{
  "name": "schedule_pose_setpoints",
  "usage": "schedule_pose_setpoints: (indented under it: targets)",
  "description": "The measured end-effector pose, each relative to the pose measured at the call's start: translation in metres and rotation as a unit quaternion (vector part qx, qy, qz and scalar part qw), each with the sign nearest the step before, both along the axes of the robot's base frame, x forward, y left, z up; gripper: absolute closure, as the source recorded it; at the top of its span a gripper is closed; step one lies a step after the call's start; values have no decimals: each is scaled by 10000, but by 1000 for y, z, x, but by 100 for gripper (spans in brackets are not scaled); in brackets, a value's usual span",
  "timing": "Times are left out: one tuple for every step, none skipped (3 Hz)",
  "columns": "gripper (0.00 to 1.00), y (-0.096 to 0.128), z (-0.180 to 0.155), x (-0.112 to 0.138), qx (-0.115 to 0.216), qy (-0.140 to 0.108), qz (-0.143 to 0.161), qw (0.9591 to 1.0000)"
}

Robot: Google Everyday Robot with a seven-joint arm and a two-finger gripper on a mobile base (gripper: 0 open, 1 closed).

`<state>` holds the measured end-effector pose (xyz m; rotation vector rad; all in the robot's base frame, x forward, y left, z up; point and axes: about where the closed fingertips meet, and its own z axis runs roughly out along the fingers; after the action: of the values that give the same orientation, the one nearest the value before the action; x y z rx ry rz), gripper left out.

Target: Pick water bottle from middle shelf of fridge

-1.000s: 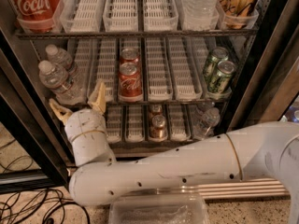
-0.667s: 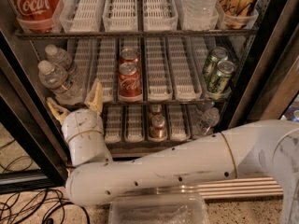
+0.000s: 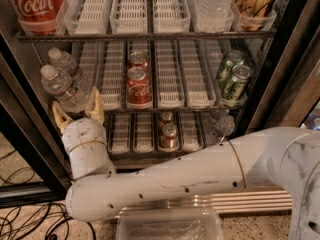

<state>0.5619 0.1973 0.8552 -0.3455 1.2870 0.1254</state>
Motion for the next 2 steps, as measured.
schedule_pose_setpoints:
  targets:
    - [31, 3, -1, 0, 17, 15, 18, 10000]
    - [32, 11, -4, -1, 31, 63, 117, 9999]
